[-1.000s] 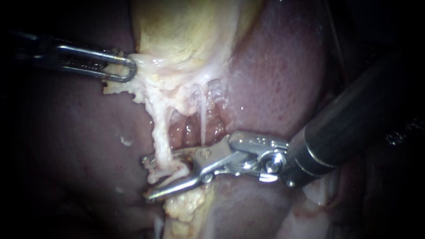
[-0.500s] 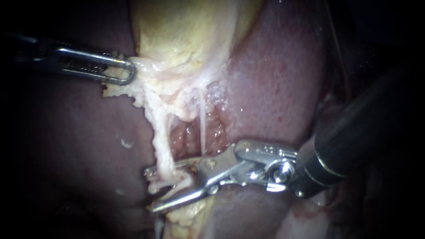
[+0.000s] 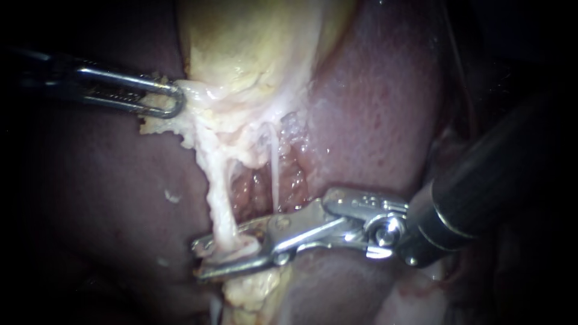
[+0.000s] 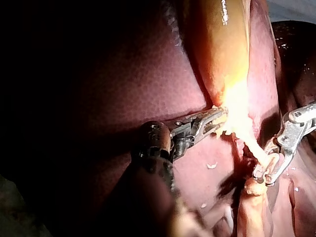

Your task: Clipping second clip left tube

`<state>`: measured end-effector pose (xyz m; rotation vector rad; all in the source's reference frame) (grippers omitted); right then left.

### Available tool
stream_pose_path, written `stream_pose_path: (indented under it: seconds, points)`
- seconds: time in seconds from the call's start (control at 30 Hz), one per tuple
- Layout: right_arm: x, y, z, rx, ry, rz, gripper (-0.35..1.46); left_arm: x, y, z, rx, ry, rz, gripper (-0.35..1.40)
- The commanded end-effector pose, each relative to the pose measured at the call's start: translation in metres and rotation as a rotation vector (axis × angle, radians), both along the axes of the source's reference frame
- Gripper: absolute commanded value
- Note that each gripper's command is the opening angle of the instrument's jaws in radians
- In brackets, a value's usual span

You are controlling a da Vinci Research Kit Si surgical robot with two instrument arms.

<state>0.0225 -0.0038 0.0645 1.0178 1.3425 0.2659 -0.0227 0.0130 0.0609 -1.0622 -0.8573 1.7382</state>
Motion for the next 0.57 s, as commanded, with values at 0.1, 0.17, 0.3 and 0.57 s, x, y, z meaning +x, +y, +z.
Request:
stream_pose_path:
  seconds: [0.1,0.17,0.3,0.57]
  points:
    - [-0.0003,0.0000,0.0001,0.020,-0.009,-0.004,-0.35,0.0000,0.0000,0.0000,0.000,0.000,0.000,-0.35]
    - [-0.0004,0.0001,0.0003,0.020,-0.009,-0.004,-0.35,0.0000,0.0000,0.0000,0.000,0.000,0.000,-0.35]
    - [-0.0003,-0.0001,0.0007,0.017,-0.009,-0.005,-0.35,0.0000,0.0000,0.0000,0.000,0.000,0.000,-0.35]
    - [-0.0004,0.0000,0.0009,0.022,-0.012,-0.005,-0.35,0.0000,0.0002,0.0002,0.000,0.000,0.001,-0.35]
